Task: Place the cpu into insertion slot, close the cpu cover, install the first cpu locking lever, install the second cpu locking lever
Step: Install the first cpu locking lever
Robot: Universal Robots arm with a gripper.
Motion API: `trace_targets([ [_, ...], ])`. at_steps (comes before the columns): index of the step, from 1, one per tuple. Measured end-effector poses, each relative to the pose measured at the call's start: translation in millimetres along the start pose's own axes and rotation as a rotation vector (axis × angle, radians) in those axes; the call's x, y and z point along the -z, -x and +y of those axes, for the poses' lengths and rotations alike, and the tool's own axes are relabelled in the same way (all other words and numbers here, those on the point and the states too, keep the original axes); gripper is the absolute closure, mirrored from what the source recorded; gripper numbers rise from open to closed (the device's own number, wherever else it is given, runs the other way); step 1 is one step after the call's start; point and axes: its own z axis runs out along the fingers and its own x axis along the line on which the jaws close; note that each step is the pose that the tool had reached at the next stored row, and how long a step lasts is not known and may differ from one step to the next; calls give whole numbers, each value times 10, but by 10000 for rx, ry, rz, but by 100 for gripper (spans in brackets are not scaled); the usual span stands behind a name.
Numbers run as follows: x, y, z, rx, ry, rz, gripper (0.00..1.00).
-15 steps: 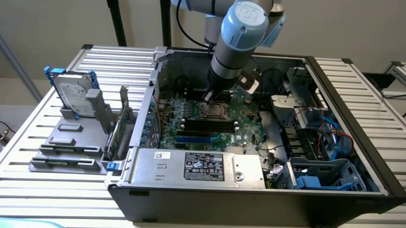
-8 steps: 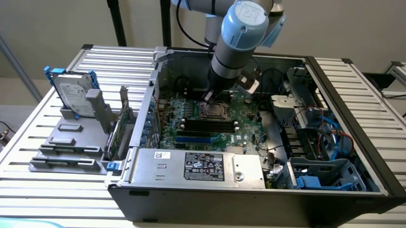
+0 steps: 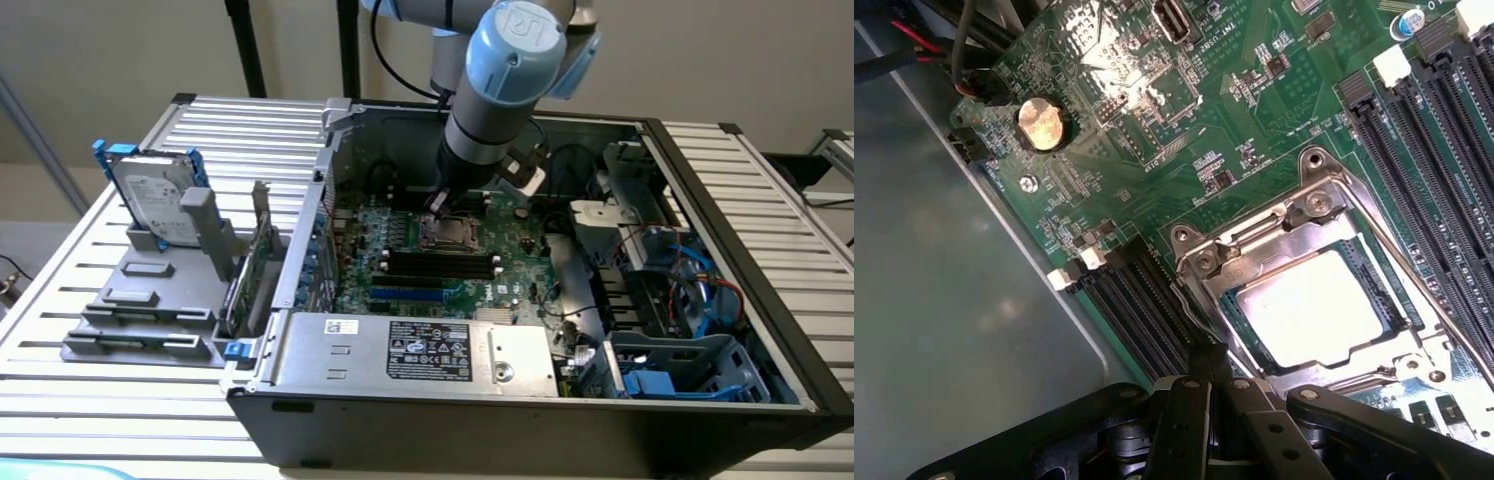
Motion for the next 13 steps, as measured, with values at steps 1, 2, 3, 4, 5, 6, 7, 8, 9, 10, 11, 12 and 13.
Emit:
trace_targets([
  [1, 0, 0, 0, -1, 0, -2, 89],
  [2, -1, 0, 2, -2, -1, -4, 89],
  [3, -3, -1, 6, -2, 0, -3, 89],
  [4, -6, -4, 11, -3, 1, 0, 89],
  [5, -10, -6, 16, -6, 2, 1, 89],
  [6, -13, -9, 23, -9, 3, 2, 89],
  [7, -14, -12, 29, -13, 3, 2, 89],
  [8, -13, -15, 35, -16, 3, -1, 89],
  [9, -14, -17, 38, -19, 2, 0, 89],
  [10, -15, -18, 41, -22, 0, 1, 89],
  [11, -15, -19, 42, -27, -1, 2, 89],
  [12, -15, -20, 45, -31, -3, 2, 89],
  [13, -15, -21, 47, -37, -4, 3, 89],
])
